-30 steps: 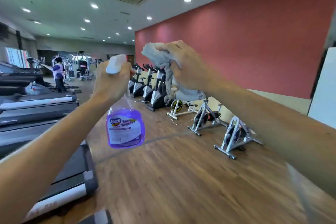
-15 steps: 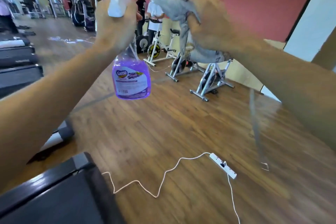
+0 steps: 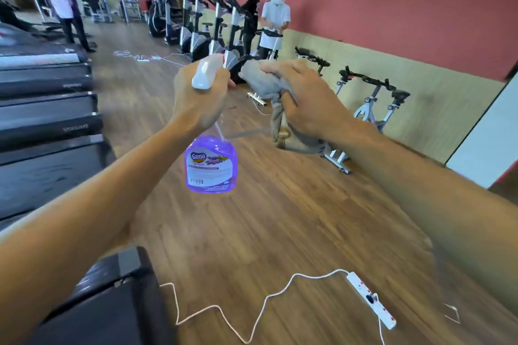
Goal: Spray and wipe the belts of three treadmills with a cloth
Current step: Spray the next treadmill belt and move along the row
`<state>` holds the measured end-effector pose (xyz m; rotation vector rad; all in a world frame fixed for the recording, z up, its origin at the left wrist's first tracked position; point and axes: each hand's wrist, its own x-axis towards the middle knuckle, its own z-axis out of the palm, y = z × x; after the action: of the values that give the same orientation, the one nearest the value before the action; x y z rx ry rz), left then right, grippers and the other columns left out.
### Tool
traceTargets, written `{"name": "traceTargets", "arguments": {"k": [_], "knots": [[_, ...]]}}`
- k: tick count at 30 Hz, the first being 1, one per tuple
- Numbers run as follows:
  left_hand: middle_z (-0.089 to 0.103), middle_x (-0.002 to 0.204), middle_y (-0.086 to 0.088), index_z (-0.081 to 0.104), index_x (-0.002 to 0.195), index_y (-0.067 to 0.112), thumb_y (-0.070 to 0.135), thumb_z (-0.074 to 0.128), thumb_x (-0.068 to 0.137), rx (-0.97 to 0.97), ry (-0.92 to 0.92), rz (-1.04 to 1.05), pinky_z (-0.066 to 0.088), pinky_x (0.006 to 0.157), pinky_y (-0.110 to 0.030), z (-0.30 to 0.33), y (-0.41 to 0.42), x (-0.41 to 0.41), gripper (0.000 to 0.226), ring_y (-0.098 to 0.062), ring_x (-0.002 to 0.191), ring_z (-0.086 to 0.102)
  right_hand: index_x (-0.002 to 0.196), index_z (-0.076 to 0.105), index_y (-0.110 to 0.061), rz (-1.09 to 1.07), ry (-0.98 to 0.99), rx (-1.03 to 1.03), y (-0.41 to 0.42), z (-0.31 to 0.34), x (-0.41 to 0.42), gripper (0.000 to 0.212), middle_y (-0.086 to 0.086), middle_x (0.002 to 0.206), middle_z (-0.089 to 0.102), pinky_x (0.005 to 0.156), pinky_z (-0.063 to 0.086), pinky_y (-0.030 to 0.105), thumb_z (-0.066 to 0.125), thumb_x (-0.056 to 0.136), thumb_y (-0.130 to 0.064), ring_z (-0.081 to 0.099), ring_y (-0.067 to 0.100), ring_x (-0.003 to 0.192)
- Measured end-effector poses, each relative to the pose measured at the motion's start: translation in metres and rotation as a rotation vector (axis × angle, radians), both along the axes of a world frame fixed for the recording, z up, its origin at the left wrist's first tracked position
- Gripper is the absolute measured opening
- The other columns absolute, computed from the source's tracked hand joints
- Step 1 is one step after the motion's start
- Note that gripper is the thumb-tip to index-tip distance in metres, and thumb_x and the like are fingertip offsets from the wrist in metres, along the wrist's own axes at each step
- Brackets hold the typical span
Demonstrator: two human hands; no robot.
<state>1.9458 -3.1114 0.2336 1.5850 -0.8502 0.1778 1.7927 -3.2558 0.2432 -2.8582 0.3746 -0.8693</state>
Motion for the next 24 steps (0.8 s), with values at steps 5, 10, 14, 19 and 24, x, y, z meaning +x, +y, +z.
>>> {"name": "traceTargets", "arguments": {"k": [5, 10, 14, 19, 24], "knots": [[0.067, 0.065, 0.011, 0.075, 0.074, 0.008, 0.014, 0.057, 0.089, -0.045, 0.010, 0.047, 0.040, 0.059, -0.014, -0.007, -0.052, 0.076, 0.024, 0.004, 0.060, 0.054, 0.148, 0.045, -0.032, 0.058, 0.013, -0.002, -0.065, -0.008, 0.085, 0.066, 0.001, 0.142, 0.050, 0.100, 0.046, 0.055, 0.034, 0.085, -0.019, 0.050, 0.030, 0.125], [0.057, 0.056, 0.017, 0.064, 0.059, 0.024, 0.011, 0.059, 0.089, -0.070, 0.001, 0.105, 0.039, 0.055, -0.022, -0.011, -0.094, 0.148, 0.033, 0.000, 0.051, 0.046, 0.148, 0.046, -0.029, 0.106, -0.019, 0.060, -0.121, -0.013, 0.159, 0.059, 0.005, 0.142, 0.048, 0.101, 0.044, 0.057, 0.036, 0.090, -0.018, 0.050, 0.032, 0.125], [0.056, 0.053, 0.023, 0.074, 0.076, 0.008, 0.010, 0.058, 0.089, -0.054, 0.022, 0.151, 0.039, 0.056, -0.024, -0.015, -0.121, 0.198, 0.020, 0.000, 0.051, 0.048, 0.150, 0.045, -0.026, 0.152, -0.024, 0.075, -0.160, -0.020, 0.216, 0.057, 0.006, 0.143, 0.047, 0.103, 0.043, 0.055, 0.037, 0.094, -0.019, 0.047, 0.031, 0.126], [0.058, 0.056, 0.016, 0.066, 0.072, -0.004, 0.011, 0.060, 0.089, -0.103, 0.086, 0.239, 0.040, 0.058, -0.020, -0.039, -0.156, 0.280, 0.023, 0.002, 0.055, 0.051, 0.151, 0.046, -0.026, 0.270, -0.057, 0.125, -0.214, -0.044, 0.312, 0.056, 0.006, 0.143, 0.048, 0.102, 0.044, 0.052, 0.041, 0.096, -0.015, 0.050, 0.031, 0.124], [0.049, 0.061, -0.011, 0.053, 0.071, -0.004, 0.019, 0.064, 0.086, -0.066, 0.036, 0.351, 0.042, 0.055, -0.041, -0.084, -0.189, 0.370, 0.030, -0.011, 0.058, 0.041, 0.147, 0.048, -0.028, 0.436, -0.050, 0.187, -0.270, -0.078, 0.434, 0.053, -0.001, 0.140, 0.048, 0.100, 0.047, 0.054, 0.040, 0.096, -0.017, 0.052, 0.026, 0.122]]}}
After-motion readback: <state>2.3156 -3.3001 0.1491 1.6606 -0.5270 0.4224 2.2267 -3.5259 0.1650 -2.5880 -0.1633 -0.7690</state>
